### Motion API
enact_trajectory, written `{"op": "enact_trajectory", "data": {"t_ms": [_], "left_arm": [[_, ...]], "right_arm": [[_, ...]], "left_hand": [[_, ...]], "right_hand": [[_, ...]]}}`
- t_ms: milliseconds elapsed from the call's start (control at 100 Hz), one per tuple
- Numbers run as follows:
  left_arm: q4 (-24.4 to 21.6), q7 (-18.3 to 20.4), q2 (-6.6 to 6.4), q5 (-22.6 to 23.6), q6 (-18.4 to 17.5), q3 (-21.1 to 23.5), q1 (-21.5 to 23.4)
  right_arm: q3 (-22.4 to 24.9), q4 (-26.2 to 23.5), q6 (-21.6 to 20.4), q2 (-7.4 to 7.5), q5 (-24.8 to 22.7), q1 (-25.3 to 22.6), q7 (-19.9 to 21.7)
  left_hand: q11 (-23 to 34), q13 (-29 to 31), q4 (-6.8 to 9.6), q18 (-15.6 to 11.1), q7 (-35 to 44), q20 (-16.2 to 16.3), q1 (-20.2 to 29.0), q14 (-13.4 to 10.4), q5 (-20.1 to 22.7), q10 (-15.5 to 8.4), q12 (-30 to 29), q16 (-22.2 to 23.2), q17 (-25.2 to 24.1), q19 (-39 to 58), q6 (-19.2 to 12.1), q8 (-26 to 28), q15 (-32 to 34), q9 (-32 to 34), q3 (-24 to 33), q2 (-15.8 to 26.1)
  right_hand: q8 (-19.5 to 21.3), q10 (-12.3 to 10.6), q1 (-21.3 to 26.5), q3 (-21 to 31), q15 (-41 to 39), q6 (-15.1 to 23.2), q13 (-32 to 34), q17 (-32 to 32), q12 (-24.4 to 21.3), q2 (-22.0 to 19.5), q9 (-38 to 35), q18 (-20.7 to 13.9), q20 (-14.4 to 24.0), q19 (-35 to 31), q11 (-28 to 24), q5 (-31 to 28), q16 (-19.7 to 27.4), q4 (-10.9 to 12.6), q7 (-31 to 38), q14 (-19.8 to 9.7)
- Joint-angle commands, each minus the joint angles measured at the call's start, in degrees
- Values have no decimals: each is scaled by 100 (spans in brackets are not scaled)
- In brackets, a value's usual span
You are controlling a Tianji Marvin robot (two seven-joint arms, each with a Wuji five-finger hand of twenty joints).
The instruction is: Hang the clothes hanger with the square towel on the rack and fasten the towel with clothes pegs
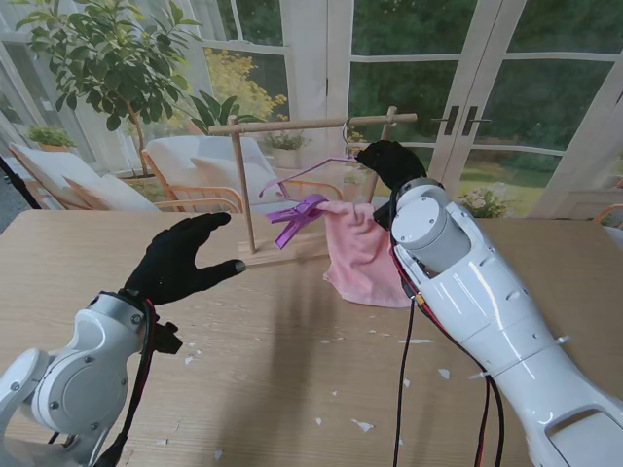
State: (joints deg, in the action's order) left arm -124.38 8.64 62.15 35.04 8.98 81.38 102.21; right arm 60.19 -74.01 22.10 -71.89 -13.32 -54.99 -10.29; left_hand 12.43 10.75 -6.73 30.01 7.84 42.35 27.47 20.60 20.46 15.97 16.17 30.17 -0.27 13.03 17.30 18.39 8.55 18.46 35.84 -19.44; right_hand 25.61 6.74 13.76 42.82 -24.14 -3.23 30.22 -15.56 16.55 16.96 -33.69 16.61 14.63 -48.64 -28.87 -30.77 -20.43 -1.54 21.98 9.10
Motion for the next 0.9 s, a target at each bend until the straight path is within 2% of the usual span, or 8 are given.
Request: {"op": "enact_trajectory", "data": {"t_ms": [0,70,230,370,450,600,660,890], "left_arm": [[-17,68,14,2,13,-9,24],[-18,67,14,7,14,-8,26],[-7,63,14,11,-1,-8,22],[1,76,11,13,-21,-1,12],[7,72,12,3,-29,-1,5],[5,102,8,-44,9,-36,-10],[14,88,13,-64,26,-64,-18],[23,77,27,-276,209,-165,-48]], "right_arm": [[42,-149,-67,-5,-21,-88,48],[85,-227,-96,20,-69,-136,58],[180,-410,-93,59,-91,-235,110],[263,-621,-68,118,-266,-369,151],[343,-815,-40,161,-370,-494,188],[543,-1369,29,275,-732,-877,270],[641,-1647,33,333,-906,-1090,336],[1013,-2714,-354,518,-1647,-2075,420]], "left_hand": [[-85,-156,162,-137,-51,132,-13,-99,0,-40,-50,-21,-8,-182,-66,-40,-70,-136,93,-30],[-81,-148,162,-135,-52,133,-13,-96,-3,-40,-48,-20,-3,-181,-65,-40,-66,-130,96,-33],[-76,-139,162,-133,-44,134,-12,-97,7,-43,-47,-18,-4,-183,-78,-37,-63,-112,95,-37],[-76,-143,160,-134,-40,133,-20,-94,5,-46,-47,-19,-5,-186,-74,-34,-65,-107,86,-33],[-77,-141,161,-135,-36,132,-17,-98,12,-37,-47,-20,-8,-188,-76,-33,-65,-101,86,-27],[-99,-160,162,-156,-49,127,-23,-101,-7,-32,-59,-30,-23,-198,-77,-40,-82,-118,39,57],[-113,-157,197,-147,-53,102,72,-97,8,-11,-71,-49,-24,-218,-59,-44,-101,-119,-159,126],[-158,-179,228,-177,-93,51,143,-114,0,4,-105,-98,-64,-262,-57,-70,-157,-126,-266,207]], "right_hand": [[-83,-128,-155,17,127,32,-191,172,-44,-1,124,-252,1594,306,117,130,136,-90,-16,-218],[-94,-190,-164,-23,172,134,-223,342,-45,-43,84,-382,1562,561,115,112,180,-90,58,-311],[-69,-337,-200,-109,202,441,-311,574,-78,-89,91,-310,1561,881,188,152,176,-89,113,-278],[-24,-390,-167,-236,159,432,-406,579,-41,-130,132,-274,1955,1153,137,182,48,-54,124,-264],[-19,-404,-161,-246,139,391,-427,565,-30,-145,174,-279,2020,1176,117,235,23,-52,108,-246],[7,-388,-117,-285,65,307,-517,552,25,-179,322,-276,2212,1236,-1,315,-53,-45,94,-237],[10,-369,-102,-311,51,276,-564,557,39,-175,382,-271,2246,1245,-29,345,-67,-45,84,-225],[-8,-352,73,-377,90,134,-789,633,40,-220,671,-286,2319,1364,-45,495,-56,-14,-4,-250]]}}
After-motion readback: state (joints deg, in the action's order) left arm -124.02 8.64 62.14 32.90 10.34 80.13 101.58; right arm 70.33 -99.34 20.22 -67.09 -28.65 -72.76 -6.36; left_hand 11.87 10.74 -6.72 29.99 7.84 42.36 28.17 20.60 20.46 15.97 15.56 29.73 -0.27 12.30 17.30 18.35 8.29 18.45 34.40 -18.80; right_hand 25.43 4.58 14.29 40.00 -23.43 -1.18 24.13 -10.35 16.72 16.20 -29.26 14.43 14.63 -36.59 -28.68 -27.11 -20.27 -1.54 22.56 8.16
